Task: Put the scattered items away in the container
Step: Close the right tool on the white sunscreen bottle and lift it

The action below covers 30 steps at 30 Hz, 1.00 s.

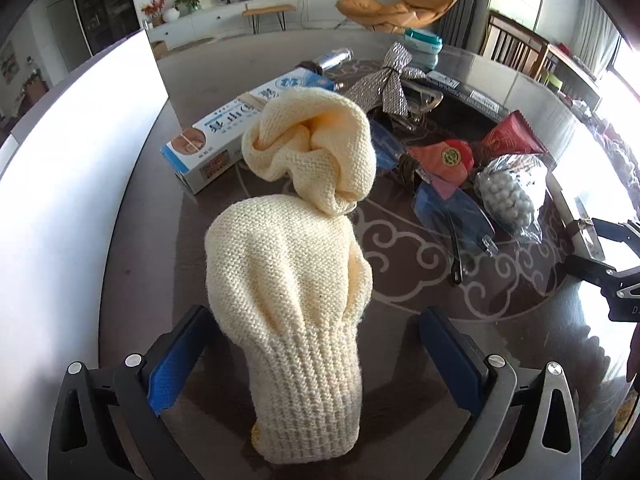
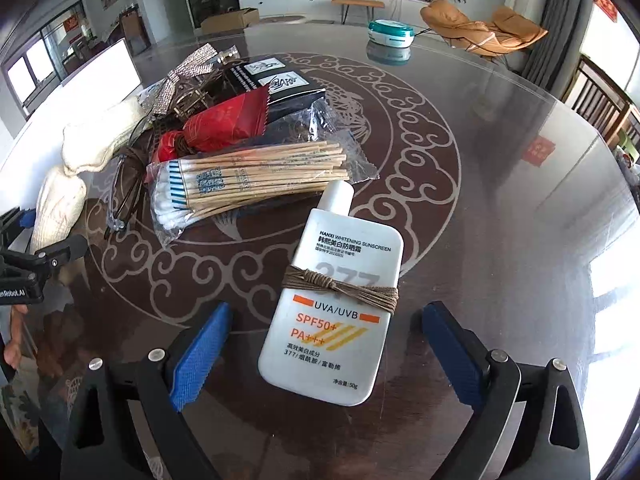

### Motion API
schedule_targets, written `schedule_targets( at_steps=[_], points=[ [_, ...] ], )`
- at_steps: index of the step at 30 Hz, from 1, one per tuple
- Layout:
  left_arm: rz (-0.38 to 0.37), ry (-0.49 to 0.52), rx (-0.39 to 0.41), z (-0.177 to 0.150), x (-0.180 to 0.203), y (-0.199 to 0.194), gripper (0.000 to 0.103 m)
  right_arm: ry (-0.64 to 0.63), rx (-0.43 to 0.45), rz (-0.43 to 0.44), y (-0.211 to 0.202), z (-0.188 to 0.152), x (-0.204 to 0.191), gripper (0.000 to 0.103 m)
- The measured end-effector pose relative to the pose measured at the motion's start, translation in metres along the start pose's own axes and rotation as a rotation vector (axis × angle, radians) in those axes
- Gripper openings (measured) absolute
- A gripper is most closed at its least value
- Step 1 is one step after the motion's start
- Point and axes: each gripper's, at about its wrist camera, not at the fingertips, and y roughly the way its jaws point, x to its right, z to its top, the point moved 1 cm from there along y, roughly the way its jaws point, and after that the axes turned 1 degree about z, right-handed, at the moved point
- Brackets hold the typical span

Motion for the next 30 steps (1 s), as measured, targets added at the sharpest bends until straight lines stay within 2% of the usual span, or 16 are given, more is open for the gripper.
schedule_targets(
  at_steps=[1, 2, 3, 4, 5, 6, 7, 9, 14, 17, 25, 30],
  points=[
    [0.005, -0.027, -0.015, 0.001, -0.004, -0.002, 0.099, -0.006, -0.006, 0.007, -0.001, 0.000, 0.001, 0.095],
    [0.001, -0.044, -0.002, 0.002, -0.007, -0.005, 0.086, -0.009, -0.008, 0.014, -0.003, 0.000, 0.003, 0.094],
    [0.015, -0.038, 0.014, 0.003, -0.008, -0.008, 0.065, -0.013, -0.012, 0.018, -0.004, -0.001, 0.004, 0.092],
    [0.016, -0.025, 0.026, 0.004, -0.008, -0.010, 0.053, -0.019, -0.011, 0.006, -0.006, -0.001, 0.006, 0.083],
    [0.013, -0.016, 0.031, 0.005, -0.008, -0.012, 0.050, -0.024, -0.001, -0.002, -0.008, -0.001, 0.006, 0.074],
    [0.010, -0.012, 0.032, 0.006, -0.009, -0.013, 0.045, -0.023, 0.011, 0.005, -0.012, -0.001, 0.007, 0.056],
    [-0.002, -0.014, 0.033, 0.005, -0.009, -0.015, 0.042, -0.013, 0.008, 0.012, -0.014, -0.002, 0.008, 0.054],
    [-0.051, -0.035, 0.039, 0.000, -0.011, -0.023, 0.041, -0.002, 0.011, 0.039, -0.018, -0.007, 0.011, 0.054],
    [-0.137, -0.014, 0.069, -0.045, 0.008, -0.057, 0.041, -0.013, 0.056, 0.087, -0.049, -0.030, 0.015, 0.052],
    [-0.190, -0.015, 0.069, -0.071, 0.020, -0.067, 0.041, -0.031, 0.043, 0.108, -0.058, -0.044, 0.014, 0.052],
    [-0.201, 0.011, 0.059, -0.102, 0.039, -0.068, 0.041, -0.048, -0.038, 0.131, -0.053, -0.070, 0.007, 0.052],
    [-0.189, 0.016, 0.064, -0.103, 0.039, -0.067, 0.041, -0.088, -0.108, 0.085, -0.044, -0.056, -0.001, 0.055]
  ],
)
